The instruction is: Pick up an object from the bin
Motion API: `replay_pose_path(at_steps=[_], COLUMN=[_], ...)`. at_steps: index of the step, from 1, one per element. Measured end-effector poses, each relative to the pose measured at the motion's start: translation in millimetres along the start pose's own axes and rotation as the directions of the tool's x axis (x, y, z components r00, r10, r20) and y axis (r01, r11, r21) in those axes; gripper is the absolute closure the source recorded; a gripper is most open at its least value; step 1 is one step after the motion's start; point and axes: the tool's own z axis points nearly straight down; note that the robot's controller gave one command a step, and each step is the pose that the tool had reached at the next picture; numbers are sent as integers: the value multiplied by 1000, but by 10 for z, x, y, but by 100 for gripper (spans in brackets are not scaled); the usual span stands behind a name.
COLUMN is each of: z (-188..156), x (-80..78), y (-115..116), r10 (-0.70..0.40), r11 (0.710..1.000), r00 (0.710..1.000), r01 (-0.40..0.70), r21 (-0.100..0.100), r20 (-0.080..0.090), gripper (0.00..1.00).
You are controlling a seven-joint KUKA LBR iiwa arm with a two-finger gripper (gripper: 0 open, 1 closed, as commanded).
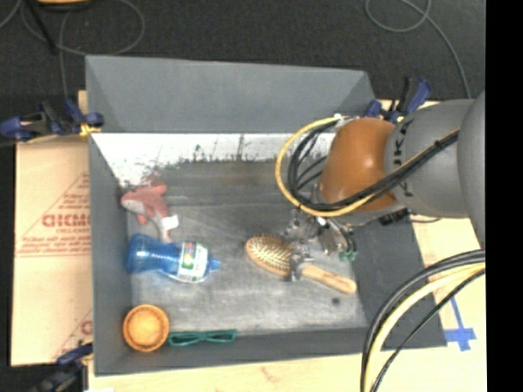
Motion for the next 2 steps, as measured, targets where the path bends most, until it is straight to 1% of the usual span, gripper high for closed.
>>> replay_pose_path(at_steps=[1,2], z=[0,-1863], x=[0,-32], y=[0,-42], r10=[-1,75], r11=[1000,997], r00=[1000,997], r01=[1,-75], r21=[0,-4], r20=[0,-21], gripper=[100,100])
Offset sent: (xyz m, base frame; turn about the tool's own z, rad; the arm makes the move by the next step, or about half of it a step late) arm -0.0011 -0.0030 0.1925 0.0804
